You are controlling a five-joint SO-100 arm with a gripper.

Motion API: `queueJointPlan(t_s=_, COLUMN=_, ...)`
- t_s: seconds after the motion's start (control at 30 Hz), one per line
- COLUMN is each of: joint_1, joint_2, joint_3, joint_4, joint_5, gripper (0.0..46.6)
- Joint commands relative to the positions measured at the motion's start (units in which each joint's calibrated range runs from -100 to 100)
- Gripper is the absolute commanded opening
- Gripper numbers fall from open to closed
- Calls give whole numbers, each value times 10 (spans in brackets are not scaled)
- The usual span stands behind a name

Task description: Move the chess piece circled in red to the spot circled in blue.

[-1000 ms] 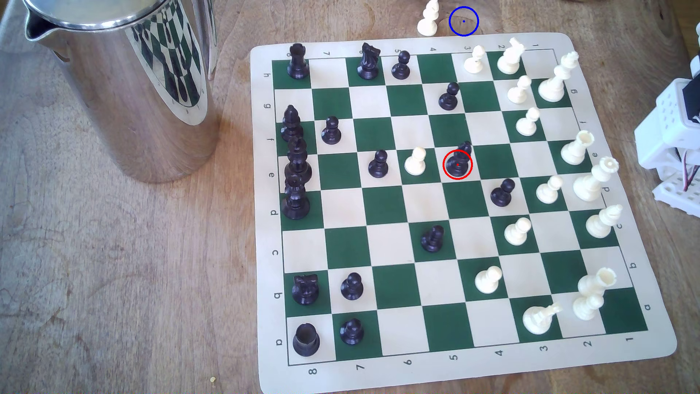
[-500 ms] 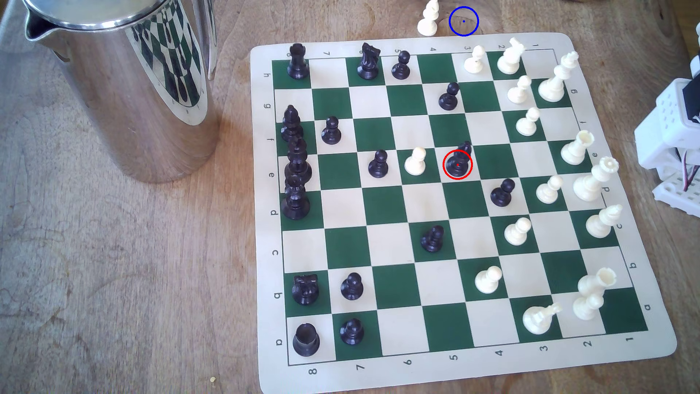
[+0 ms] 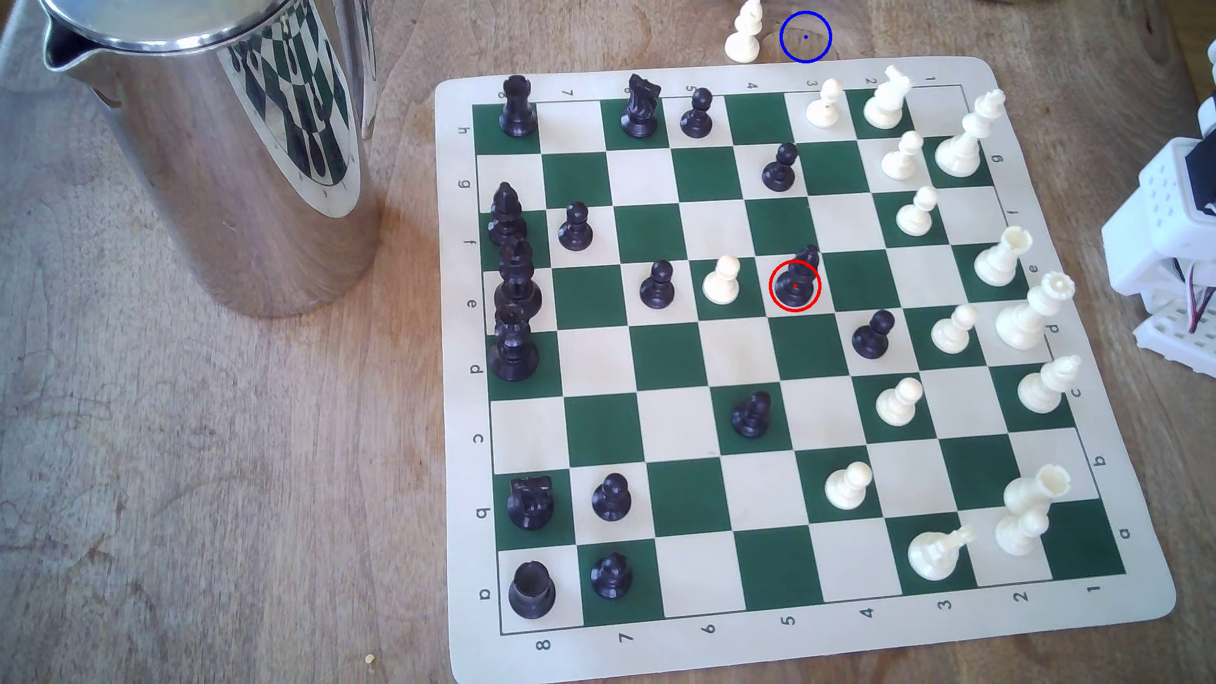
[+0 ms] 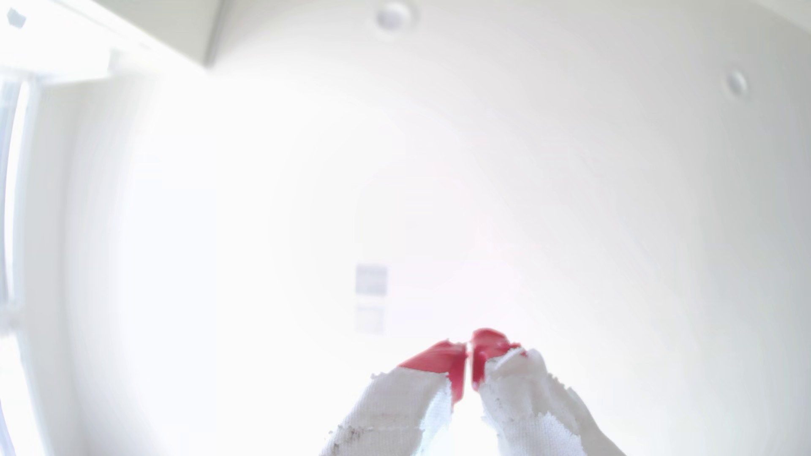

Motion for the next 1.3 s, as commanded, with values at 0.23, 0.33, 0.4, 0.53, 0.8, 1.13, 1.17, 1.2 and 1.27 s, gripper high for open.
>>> queueJointPlan(t_s=0.23, joint_1=-44, joint_2=1, joint_3=14, joint_4=389, joint_5=13, gripper=1)
queueJointPlan(t_s=0.33, joint_1=-49, joint_2=1, joint_3=14, joint_4=476, joint_5=40, gripper=1)
queueJointPlan(t_s=0.4, joint_1=-53, joint_2=1, joint_3=14, joint_4=588, joint_5=43, gripper=1)
queueJointPlan(t_s=0.53, joint_1=-55, joint_2=1, joint_3=5, joint_4=708, joint_5=37, gripper=2)
queueJointPlan(t_s=0.8, joint_1=-47, joint_2=27, joint_3=-162, joint_4=1062, joint_5=19, gripper=104)
queueJointPlan(t_s=1.13, joint_1=-8, joint_2=136, joint_3=-345, joint_4=1324, joint_5=-21, gripper=198)
queueJointPlan(t_s=1.17, joint_1=-8, joint_2=152, joint_3=-364, joint_4=1340, joint_5=-25, gripper=195)
queueJointPlan(t_s=1.2, joint_1=-9, joint_2=164, joint_3=-384, joint_4=1357, joint_5=-30, gripper=194)
queueJointPlan(t_s=1.27, joint_1=-23, joint_2=205, joint_3=-442, joint_4=1419, joint_5=-33, gripper=195)
